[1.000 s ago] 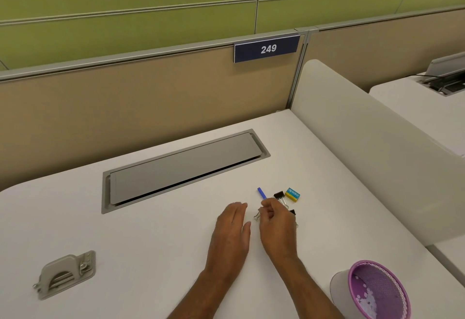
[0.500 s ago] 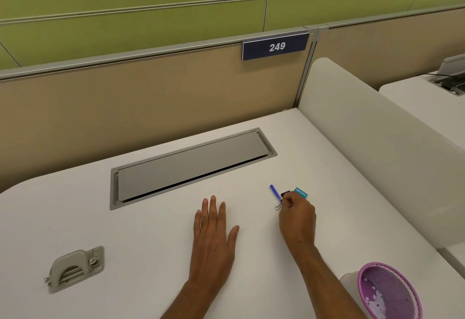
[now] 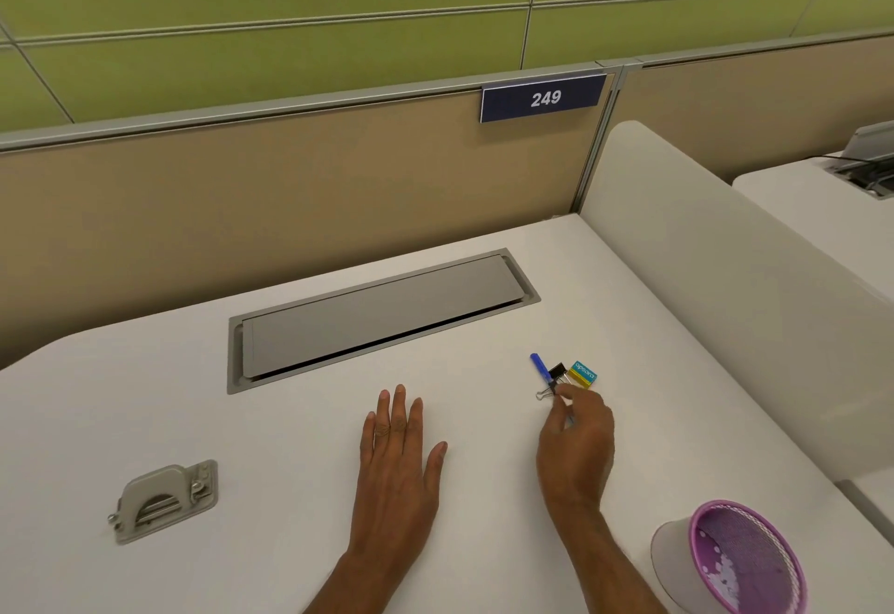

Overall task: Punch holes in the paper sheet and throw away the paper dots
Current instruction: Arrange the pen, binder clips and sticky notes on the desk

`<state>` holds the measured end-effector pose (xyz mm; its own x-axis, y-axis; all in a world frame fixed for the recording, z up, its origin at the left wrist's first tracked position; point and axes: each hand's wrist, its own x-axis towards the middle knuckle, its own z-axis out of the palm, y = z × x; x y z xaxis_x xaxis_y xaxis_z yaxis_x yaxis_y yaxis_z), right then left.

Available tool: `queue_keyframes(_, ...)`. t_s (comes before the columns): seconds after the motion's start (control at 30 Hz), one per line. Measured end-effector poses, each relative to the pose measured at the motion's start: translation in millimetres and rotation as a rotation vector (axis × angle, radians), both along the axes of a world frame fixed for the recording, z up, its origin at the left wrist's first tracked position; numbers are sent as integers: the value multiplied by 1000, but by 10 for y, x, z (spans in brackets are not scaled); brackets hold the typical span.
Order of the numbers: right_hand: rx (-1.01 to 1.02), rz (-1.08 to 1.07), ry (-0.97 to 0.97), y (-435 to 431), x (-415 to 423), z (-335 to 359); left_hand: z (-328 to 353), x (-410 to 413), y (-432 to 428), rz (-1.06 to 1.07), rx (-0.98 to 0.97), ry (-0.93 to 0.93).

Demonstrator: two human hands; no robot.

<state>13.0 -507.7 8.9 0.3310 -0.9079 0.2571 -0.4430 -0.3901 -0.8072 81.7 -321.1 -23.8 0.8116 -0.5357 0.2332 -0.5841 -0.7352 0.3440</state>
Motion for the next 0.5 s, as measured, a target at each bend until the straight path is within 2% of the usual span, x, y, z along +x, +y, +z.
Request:
queue_keyframes(0.17, -166, 166, 16, 413, -122, -122, 55, -62, 212, 34, 5, 13)
queue_keyframes(0.5, -280, 425, 133, 1111, -165, 10, 399, -249, 781, 129, -9, 1)
